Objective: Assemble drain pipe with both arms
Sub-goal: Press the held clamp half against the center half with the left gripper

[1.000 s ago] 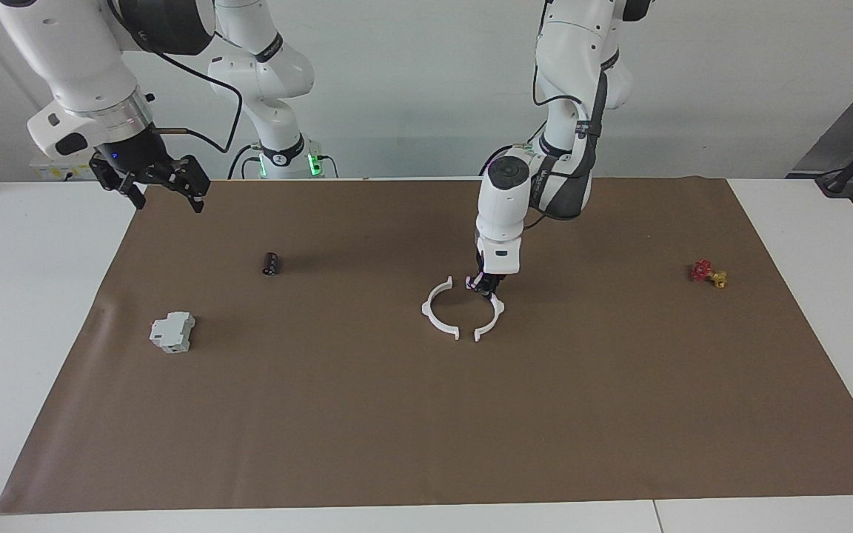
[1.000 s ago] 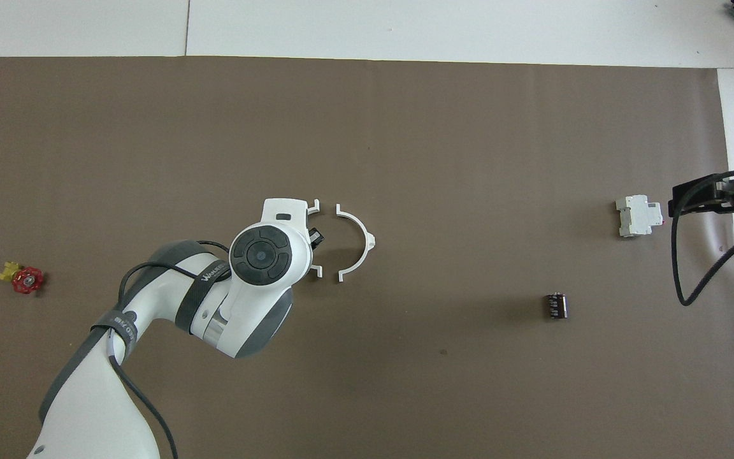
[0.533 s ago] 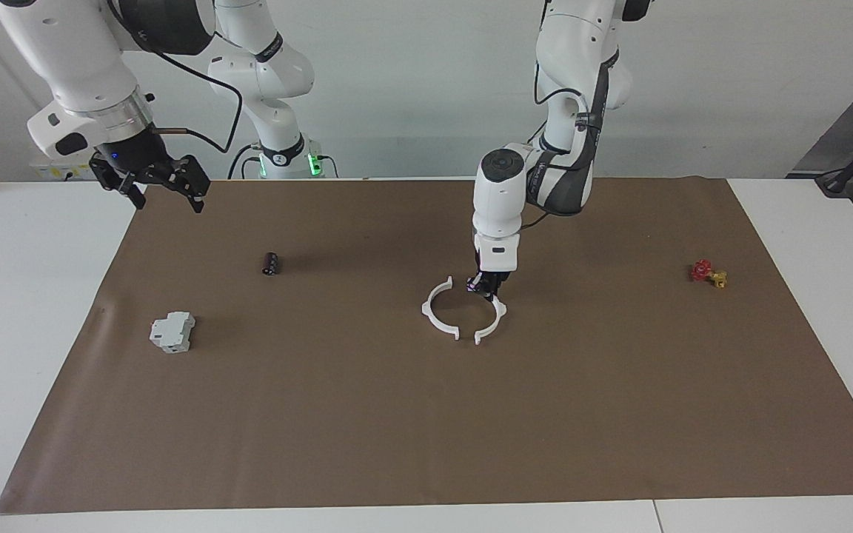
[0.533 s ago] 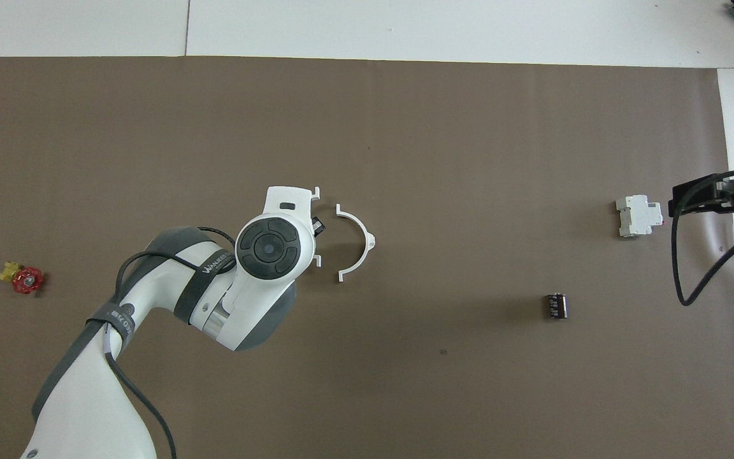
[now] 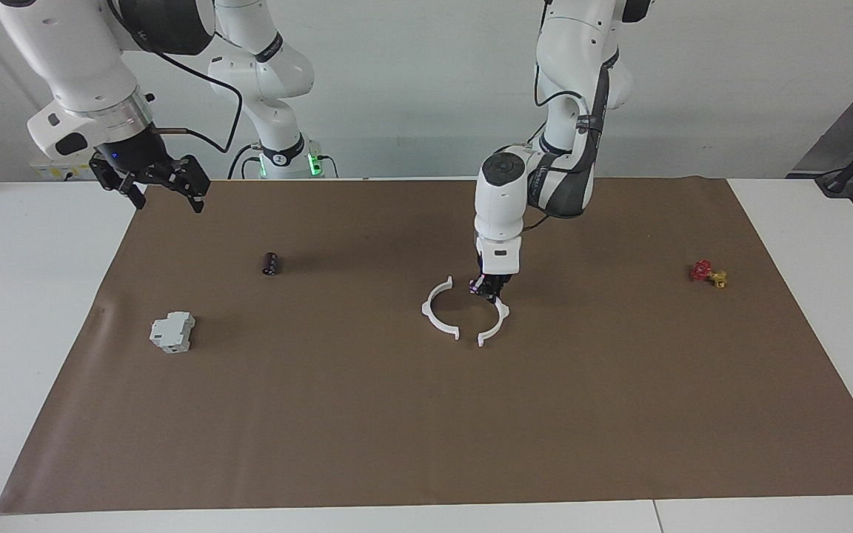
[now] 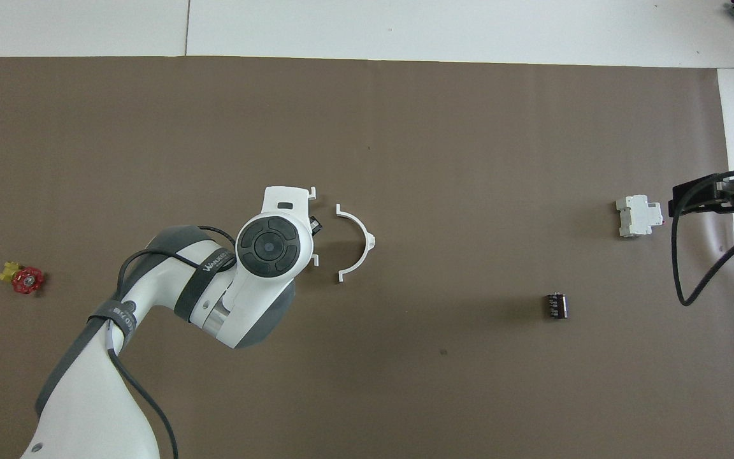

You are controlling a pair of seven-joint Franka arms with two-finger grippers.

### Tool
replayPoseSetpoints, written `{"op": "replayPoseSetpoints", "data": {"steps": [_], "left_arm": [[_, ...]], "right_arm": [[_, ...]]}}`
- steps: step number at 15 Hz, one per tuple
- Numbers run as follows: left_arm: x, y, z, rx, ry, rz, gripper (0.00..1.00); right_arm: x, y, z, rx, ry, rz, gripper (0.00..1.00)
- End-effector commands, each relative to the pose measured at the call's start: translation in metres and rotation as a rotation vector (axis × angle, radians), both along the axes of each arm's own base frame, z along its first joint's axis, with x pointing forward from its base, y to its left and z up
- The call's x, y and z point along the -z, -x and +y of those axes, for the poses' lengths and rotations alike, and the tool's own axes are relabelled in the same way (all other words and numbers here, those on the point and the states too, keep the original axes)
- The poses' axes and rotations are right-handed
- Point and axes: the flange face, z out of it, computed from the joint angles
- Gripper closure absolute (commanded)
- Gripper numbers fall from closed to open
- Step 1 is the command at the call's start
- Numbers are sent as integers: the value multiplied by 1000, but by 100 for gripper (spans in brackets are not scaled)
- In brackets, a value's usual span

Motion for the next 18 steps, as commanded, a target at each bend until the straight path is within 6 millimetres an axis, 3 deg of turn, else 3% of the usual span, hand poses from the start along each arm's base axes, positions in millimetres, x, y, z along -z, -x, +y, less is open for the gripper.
{"op": "replayPoseSetpoints", "data": {"steps": [1, 11, 12, 18], "left_arm": [[7, 4, -4, -25, -3, -18, 100], [10, 8, -13, -48, 13, -30, 100], [18, 13, -19, -36, 5, -21, 100], [20, 24, -35, -27, 7, -21, 100]], "right_arm": [[-1, 3, -4, -18, 10, 10, 0], [-1, 3, -4, -18, 10, 10, 0], [-1, 3, -4, -18, 10, 10, 0], [-1, 3, -4, -18, 10, 10, 0]]}}
